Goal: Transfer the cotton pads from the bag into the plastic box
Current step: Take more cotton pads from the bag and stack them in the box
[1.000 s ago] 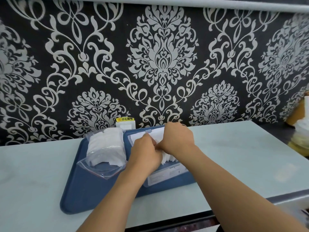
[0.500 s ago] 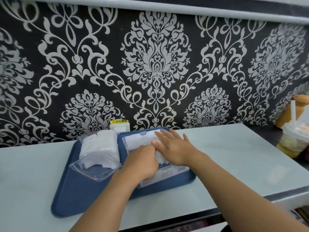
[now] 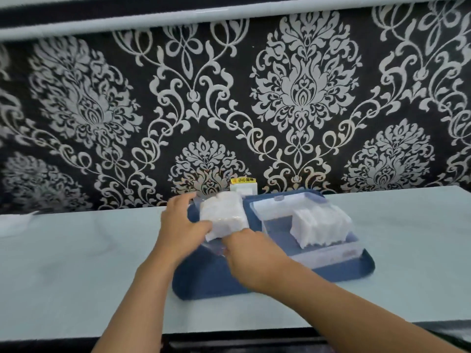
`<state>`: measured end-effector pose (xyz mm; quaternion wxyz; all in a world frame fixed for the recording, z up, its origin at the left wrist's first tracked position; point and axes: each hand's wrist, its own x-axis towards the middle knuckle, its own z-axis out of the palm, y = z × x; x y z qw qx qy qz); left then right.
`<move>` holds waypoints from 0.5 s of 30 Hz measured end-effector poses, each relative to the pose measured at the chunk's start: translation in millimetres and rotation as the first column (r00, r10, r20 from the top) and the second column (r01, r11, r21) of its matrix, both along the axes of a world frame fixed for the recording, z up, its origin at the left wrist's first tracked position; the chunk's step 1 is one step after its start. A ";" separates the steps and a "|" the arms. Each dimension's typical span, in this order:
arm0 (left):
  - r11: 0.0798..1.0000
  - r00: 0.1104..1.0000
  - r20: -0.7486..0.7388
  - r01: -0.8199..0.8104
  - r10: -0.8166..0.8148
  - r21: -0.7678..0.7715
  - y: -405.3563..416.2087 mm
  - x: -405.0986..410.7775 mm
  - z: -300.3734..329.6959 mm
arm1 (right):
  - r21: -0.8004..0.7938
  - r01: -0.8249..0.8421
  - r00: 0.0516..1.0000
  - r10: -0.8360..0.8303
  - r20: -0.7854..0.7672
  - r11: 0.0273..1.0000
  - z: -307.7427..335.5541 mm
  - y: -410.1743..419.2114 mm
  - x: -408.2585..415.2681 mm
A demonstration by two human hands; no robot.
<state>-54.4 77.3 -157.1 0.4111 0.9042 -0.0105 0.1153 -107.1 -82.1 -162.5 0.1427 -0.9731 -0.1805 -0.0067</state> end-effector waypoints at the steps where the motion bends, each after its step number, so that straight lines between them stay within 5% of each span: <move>1: 0.997 0.994 -0.078 0.074 -0.075 -0.022 3.5 -0.2 -4.7 | -0.028 0.039 0.999 -0.040 -0.018 0.999 -1.1 1.7 3.9; 5: 0.974 0.958 -0.191 0.198 -0.216 -0.105 8.1 2.4 -13.9 | -0.048 0.110 0.994 -0.109 0.021 0.993 -3.6 0.8 12.9; 15: 0.946 0.935 -0.238 0.297 -0.262 0.130 -10.3 38.5 -14.1 | -0.018 0.090 0.994 -0.089 0.069 0.996 -4.5 -9.6 17.4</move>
